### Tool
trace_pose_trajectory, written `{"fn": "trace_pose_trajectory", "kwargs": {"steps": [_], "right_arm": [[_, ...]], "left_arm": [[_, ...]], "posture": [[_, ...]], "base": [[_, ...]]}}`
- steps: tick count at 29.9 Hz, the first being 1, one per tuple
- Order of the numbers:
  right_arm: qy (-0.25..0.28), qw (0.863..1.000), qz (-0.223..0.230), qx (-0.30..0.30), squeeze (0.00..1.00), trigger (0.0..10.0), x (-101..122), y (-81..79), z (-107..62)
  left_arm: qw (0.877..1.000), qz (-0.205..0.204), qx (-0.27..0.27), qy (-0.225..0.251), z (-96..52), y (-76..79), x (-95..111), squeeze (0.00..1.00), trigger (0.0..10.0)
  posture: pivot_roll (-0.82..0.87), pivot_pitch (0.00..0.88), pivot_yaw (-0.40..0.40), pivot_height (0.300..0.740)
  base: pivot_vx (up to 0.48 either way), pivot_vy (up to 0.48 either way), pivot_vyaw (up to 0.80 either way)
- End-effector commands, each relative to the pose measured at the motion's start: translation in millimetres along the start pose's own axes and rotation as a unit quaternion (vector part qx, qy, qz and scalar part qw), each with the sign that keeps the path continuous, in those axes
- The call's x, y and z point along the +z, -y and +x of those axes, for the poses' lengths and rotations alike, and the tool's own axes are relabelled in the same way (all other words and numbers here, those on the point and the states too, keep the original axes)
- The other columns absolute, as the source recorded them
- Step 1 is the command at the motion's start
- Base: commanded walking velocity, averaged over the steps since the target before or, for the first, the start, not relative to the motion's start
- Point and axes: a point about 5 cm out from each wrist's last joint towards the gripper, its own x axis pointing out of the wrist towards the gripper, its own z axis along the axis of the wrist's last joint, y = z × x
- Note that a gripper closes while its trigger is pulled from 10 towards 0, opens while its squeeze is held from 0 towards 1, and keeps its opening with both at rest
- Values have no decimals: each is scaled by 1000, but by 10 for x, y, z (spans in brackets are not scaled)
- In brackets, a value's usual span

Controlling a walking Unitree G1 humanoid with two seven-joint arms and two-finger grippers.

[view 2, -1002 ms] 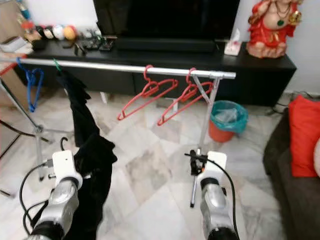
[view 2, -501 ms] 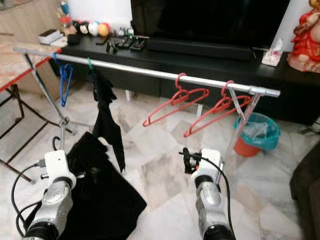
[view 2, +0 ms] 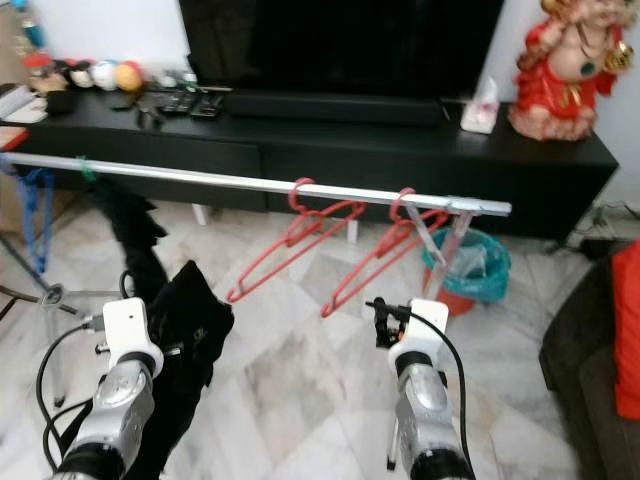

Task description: Hang hanger

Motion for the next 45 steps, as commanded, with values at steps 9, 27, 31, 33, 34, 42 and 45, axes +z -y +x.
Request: {"fn": "trace_pose_trajectory", "kwargs": {"steps": [9, 27, 31, 33, 34, 42, 45], "right_arm": [[0, 1000, 4, -3, 0, 10000, -4, 23, -8], [-3, 1000, 3, 0, 0, 10000, -32, 22, -19], [-3, 1000, 2, 1, 0, 10000, -29, 22, -16], [-3, 1000, 3, 0, 0, 10000, -28, 21, -16], [-2, 1000, 2, 0, 0, 10000, -25, 20, -15], [-6, 1000, -1, 2, 0, 10000, -50, 43, -34], [-66, 997, -26, -25, 0, 10000, -282, 197, -151]], "left_arm": [[996, 3, 33, 88, -6, -99, 266, 0, 10000], [989, -13, -36, 144, -156, -26, 331, 0, 10000], [986, 31, -96, 135, -139, 124, 310, 0, 10000], [986, 39, -101, 129, -125, 139, 303, 0, 10000], [986, 38, -101, 126, -106, 138, 314, 0, 10000], [985, 66, -110, 119, 40, 141, 418, 0, 10000], [983, 73, -113, 121, 113, 154, 500, 0, 10000]], "posture": [[-142, 0, 34, 740], [-137, 0, 25, 740], [-135, 0, 24, 740], [-135, 0, 24, 740], [-139, 0, 24, 740], [-142, 0, 21, 740], [-148, 0, 21, 740]], "base": [[360, 0, 0], [71, 0, 0], [0, 0, 0], [0, 0, 0], [0, 0, 0], [0, 0, 0], [0, 0, 0]]}}
